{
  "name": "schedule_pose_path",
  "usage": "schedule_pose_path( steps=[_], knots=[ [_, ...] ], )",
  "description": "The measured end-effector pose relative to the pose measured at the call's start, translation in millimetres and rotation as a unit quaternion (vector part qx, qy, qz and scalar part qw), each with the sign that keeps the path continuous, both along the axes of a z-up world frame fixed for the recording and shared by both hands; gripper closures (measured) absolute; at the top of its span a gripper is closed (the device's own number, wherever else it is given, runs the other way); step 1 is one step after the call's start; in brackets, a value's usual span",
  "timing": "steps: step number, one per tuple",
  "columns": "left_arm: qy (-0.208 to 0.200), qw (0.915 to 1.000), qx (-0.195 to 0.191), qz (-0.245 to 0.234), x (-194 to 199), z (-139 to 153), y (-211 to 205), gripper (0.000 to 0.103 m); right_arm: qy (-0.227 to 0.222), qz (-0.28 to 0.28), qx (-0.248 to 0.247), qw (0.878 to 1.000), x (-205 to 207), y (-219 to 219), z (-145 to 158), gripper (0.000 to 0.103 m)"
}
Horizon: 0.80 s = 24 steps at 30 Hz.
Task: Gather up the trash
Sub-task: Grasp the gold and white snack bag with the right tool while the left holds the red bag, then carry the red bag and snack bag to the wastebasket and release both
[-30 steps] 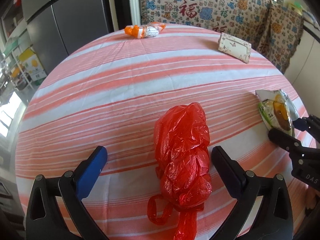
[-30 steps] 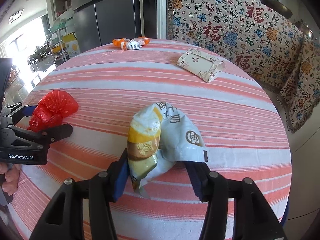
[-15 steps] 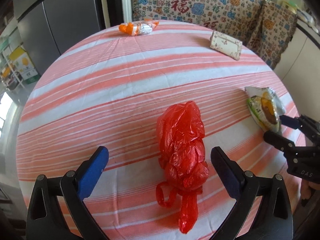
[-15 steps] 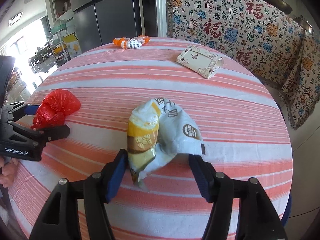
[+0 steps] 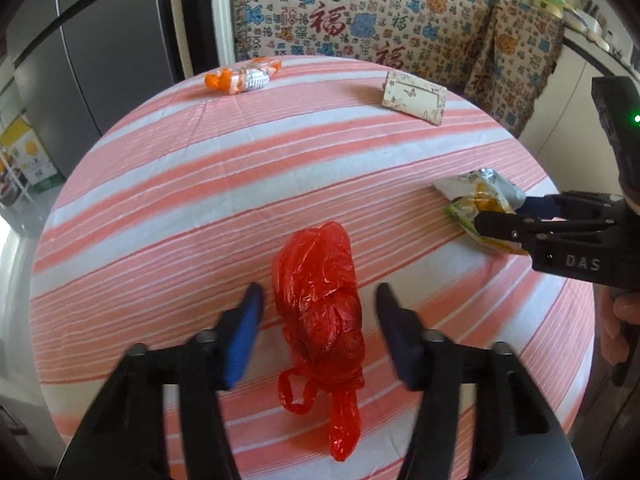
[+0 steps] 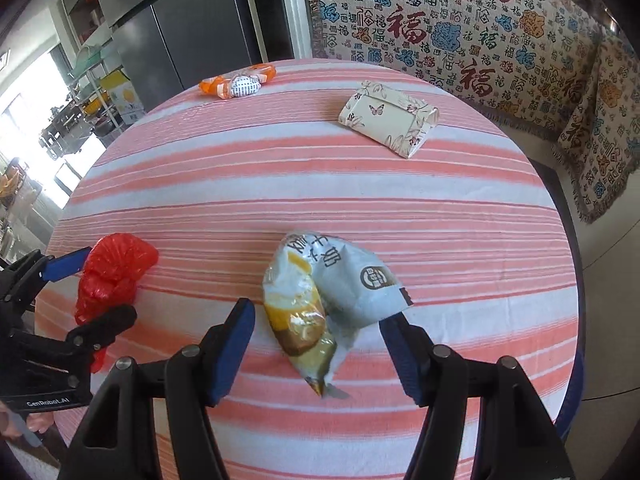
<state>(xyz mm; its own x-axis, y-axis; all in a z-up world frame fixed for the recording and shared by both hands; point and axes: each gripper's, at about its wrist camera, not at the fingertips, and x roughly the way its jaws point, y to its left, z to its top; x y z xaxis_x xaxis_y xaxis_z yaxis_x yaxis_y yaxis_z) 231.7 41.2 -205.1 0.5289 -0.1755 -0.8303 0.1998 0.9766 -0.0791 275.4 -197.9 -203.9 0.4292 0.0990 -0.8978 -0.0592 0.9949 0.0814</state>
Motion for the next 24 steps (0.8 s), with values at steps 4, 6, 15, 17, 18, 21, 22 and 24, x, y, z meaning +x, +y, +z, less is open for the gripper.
schedule_pose_path(
  steps=[4,6,15,17,18,21,22,24],
  knots=[
    [-0.011,0.9997,-0.022,0.000,-2,5,2,0.073,0.002,-0.004,0.009,1.000,-2,-5,4,0.071],
    [-0.019,0.9990,-0.040,-0.004,-4,12,0,0.073,-0.009,0.002,0.010,1.000,-11,-9,14,0.072],
    [-0.033,0.9932,-0.076,-0.082,-28,46,-94,0.073,-0.040,-0.023,0.029,0.998,-66,-93,65,0.073],
    [-0.034,0.9898,-0.087,-0.108,-32,57,-130,0.073,-0.045,-0.041,0.021,0.998,-82,-122,75,0.073],
    [-0.036,0.9879,-0.091,-0.120,-33,62,-149,0.073,-0.046,-0.051,0.014,0.998,-90,-139,79,0.073],
    [-0.035,0.9820,-0.099,-0.157,-34,74,-210,0.073,-0.045,-0.086,-0.006,0.995,-113,-189,86,0.072],
    [-0.031,0.9799,-0.102,-0.169,-34,77,-230,0.073,-0.043,-0.098,-0.012,0.994,-121,-205,87,0.072],
    [-0.024,0.9757,-0.104,-0.192,-34,78,-271,0.073,-0.035,-0.122,-0.019,0.992,-136,-237,84,0.072]
  ],
)
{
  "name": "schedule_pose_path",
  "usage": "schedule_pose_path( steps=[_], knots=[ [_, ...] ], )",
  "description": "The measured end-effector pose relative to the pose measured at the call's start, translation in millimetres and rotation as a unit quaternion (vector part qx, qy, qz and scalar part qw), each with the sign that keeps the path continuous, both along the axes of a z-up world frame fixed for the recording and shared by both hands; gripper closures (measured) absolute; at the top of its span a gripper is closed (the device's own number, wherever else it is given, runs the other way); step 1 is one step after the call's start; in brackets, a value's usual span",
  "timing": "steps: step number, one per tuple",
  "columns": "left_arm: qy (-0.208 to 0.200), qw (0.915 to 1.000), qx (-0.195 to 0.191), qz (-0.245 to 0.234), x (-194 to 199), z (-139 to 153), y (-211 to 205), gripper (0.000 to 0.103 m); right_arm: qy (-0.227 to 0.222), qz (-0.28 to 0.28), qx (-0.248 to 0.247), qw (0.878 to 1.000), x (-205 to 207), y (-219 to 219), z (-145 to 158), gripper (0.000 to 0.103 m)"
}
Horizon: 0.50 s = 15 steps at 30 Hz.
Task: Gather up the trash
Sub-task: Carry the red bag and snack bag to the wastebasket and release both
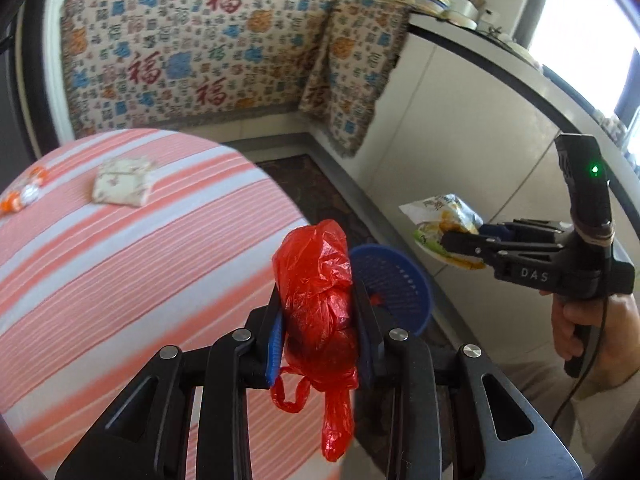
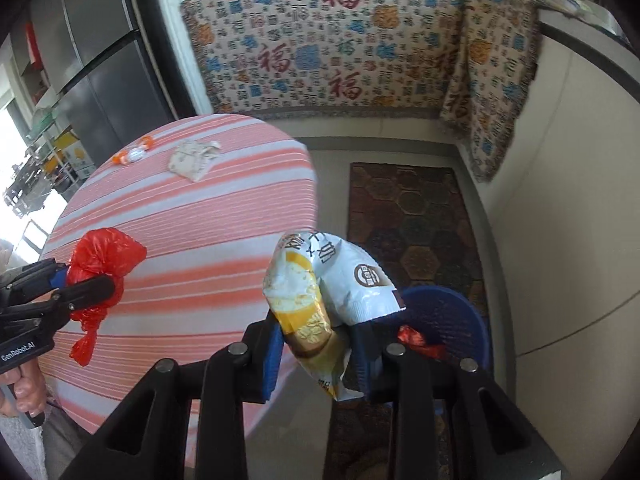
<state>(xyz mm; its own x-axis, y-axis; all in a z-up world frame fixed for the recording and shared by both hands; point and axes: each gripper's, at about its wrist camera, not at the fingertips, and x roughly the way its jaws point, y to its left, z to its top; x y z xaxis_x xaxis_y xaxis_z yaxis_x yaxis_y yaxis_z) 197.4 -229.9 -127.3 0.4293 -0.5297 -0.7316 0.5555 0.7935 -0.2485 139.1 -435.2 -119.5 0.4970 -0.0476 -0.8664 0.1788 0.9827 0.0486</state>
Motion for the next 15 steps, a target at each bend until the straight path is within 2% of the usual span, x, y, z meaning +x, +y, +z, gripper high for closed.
schedule_pose_path(
  steps=[3,8,15],
  knots=[
    [0.016,0.9995,0.002,-0.026,4,-9,-60,0.073,0.014,-0.034,-0.002,0.999,-20,-45,-8,0.072],
    [0.053,0.9973,0.005,-0.050,16,-45,-141,0.073,0.031,-0.083,0.012,0.996,-42,-108,-28,0.072],
    [0.105,0.9928,0.000,-0.057,39,-99,-205,0.073,0.053,-0.131,0.059,0.988,-51,-170,-75,0.072]
  ],
)
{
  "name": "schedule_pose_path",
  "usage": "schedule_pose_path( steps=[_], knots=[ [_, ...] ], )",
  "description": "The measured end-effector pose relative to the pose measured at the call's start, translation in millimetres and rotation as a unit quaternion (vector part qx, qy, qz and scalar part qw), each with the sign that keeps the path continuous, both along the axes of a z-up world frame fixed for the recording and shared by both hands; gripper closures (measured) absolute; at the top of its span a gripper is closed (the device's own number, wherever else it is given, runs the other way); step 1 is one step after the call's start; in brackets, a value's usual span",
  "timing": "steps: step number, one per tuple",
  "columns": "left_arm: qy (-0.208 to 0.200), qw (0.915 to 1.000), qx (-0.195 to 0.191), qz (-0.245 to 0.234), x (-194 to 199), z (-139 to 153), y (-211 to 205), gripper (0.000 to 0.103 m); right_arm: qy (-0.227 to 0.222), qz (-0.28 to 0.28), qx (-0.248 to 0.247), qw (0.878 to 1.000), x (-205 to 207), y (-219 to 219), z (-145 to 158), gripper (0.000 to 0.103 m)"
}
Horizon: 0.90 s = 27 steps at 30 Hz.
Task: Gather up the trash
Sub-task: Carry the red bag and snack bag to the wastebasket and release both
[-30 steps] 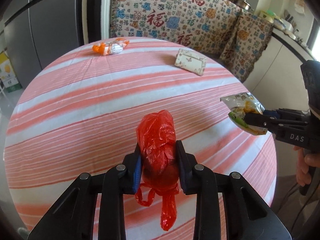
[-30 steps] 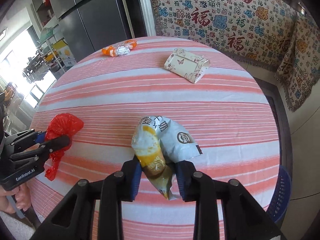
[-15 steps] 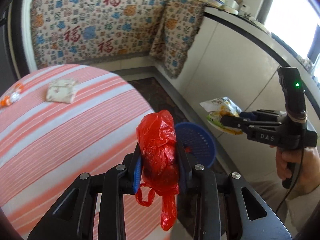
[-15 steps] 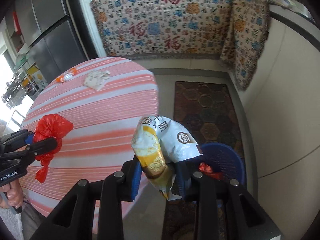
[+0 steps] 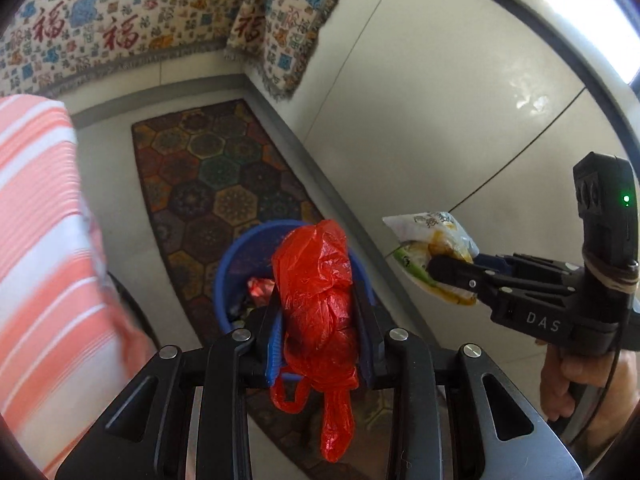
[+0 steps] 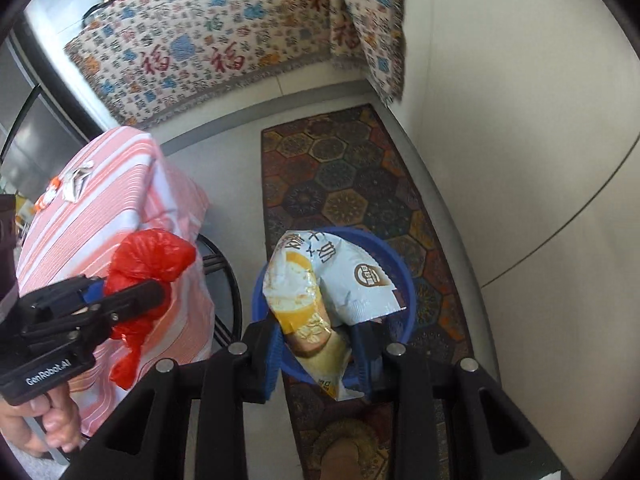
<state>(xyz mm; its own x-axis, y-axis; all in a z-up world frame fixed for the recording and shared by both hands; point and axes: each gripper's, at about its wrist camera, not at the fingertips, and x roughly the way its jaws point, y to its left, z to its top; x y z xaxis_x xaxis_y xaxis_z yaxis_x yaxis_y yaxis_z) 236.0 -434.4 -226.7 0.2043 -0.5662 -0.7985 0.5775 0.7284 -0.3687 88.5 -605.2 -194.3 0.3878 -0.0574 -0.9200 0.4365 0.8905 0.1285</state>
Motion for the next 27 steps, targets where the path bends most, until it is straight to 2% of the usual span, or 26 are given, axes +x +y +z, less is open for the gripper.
schedule_pose_path(
  steps=[10,11,12,13,14,15,17,20,22,27],
  knots=[
    [0.001,0.9998,0.019,-0.008,17,-40,-43,0.069,0.009,-0.044,0.052,0.998,1,-53,-59,0.071],
    [0.001,0.9998,0.019,-0.007,18,-44,-44,0.061,0.010,-0.047,0.058,0.997,2,-57,-64,0.070],
    [0.003,0.9998,0.019,-0.007,20,-48,-46,0.042,0.012,-0.049,0.064,0.997,2,-60,-70,0.070],
    [0.004,0.9998,0.019,-0.002,21,-51,-44,0.033,0.012,-0.051,0.072,0.996,4,-64,-75,0.069],
    [0.001,0.9998,0.019,0.004,24,-54,-44,0.023,0.012,-0.053,0.081,0.995,5,-66,-81,0.062],
    [0.001,0.9998,0.017,0.009,25,-55,-42,0.023,0.008,-0.055,0.091,0.994,6,-68,-84,0.053],
    [0.006,0.9997,0.020,0.014,28,-57,-40,0.023,0.006,-0.061,0.098,0.993,6,-70,-90,0.051],
    [-0.005,0.9995,0.023,0.022,26,-43,-28,0.023,-0.009,-0.067,0.086,0.994,4,-70,-80,0.051],
    [-0.026,0.9992,0.025,0.018,17,-26,-15,0.023,-0.026,-0.066,0.054,0.996,2,-62,-65,0.051],
    [-0.081,0.9957,0.039,0.023,-15,25,40,0.014,-0.087,-0.056,-0.017,0.994,-5,-38,-14,0.049]
  ],
)
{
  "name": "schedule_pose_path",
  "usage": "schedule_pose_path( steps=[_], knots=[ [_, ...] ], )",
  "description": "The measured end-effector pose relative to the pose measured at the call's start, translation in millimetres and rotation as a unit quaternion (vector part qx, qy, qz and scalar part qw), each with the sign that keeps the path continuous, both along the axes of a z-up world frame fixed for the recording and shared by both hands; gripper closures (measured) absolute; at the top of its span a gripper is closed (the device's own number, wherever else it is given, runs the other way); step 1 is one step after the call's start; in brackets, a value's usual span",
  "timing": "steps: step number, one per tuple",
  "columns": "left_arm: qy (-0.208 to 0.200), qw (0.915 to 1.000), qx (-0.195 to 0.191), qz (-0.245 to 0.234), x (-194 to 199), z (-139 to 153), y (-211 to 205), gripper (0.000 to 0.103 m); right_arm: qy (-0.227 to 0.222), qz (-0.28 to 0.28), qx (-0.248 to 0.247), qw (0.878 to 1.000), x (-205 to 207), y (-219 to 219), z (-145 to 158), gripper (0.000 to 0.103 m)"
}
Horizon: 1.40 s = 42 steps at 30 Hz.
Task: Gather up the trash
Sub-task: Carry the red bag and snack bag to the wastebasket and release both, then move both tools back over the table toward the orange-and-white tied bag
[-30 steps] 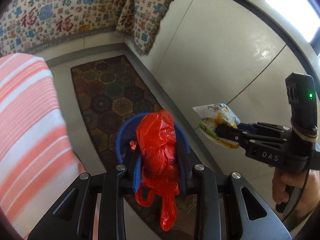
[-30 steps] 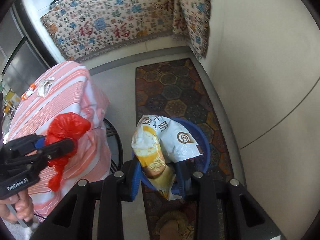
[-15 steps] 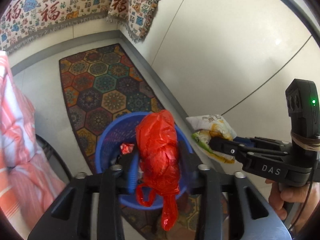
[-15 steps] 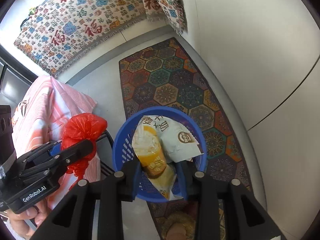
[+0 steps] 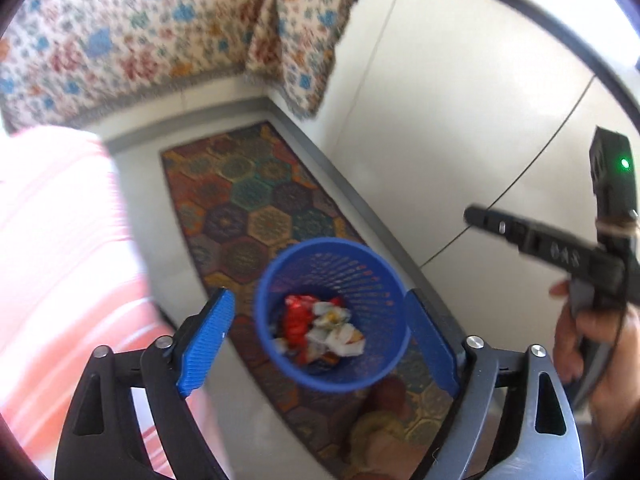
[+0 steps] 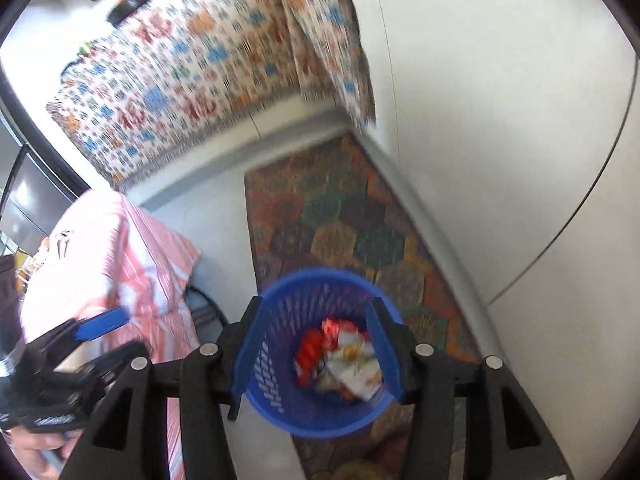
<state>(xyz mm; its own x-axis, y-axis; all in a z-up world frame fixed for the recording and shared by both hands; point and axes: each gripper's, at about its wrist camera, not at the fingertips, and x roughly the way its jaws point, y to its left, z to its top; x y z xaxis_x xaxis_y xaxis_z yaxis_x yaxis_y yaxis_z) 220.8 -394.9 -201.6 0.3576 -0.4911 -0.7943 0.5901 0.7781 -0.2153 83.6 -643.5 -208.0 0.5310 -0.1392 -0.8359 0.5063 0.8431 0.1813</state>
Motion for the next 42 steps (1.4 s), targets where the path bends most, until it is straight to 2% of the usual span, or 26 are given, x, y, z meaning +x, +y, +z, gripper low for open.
schedule_pose_path(
  steps=[5,10,14,17,22,24,27,32,34,37,39,42],
  knots=[
    [-0.027,0.9989,0.002,0.038,-20,40,77,0.011,-0.040,0.010,-0.061,0.997,1,28,39,0.049],
    [-0.057,0.9919,0.025,0.110,-25,55,165,0.007,-0.063,0.048,-0.106,0.991,14,72,66,0.048],
    [-0.041,0.9789,0.050,0.194,-10,52,238,0.006,-0.077,0.111,-0.103,0.985,32,123,79,0.045],
    [-0.041,0.9652,0.050,0.253,-2,57,290,0.006,-0.080,0.172,-0.068,0.980,52,172,79,0.044],
    [-0.057,0.9417,0.060,0.326,27,60,353,0.006,-0.045,0.267,-0.005,0.963,94,257,57,0.044],
    [-0.059,0.9377,0.069,0.335,45,50,369,0.006,-0.028,0.291,-0.008,0.956,112,290,43,0.044],
    [-0.059,0.9388,0.083,0.329,71,29,394,0.006,-0.005,0.312,-0.015,0.950,136,327,21,0.044],
    [-0.030,0.9555,0.081,0.282,108,-10,422,0.006,0.010,0.309,-0.028,0.951,160,355,0,0.043],
    [-0.023,0.9581,0.089,0.271,120,-22,430,0.006,0.011,0.310,-0.039,0.950,169,359,-1,0.043],
    [-0.049,0.9592,0.108,0.257,133,-27,438,0.005,0.013,0.308,-0.055,0.950,179,367,-6,0.041],
    [-0.043,0.9633,0.094,0.248,146,-26,446,0.002,0.011,0.306,-0.063,0.950,185,371,-8,0.038],
    [-0.044,0.9680,0.104,0.224,176,-28,457,0.000,0.001,0.311,-0.094,0.946,187,382,-13,0.027]
  ],
)
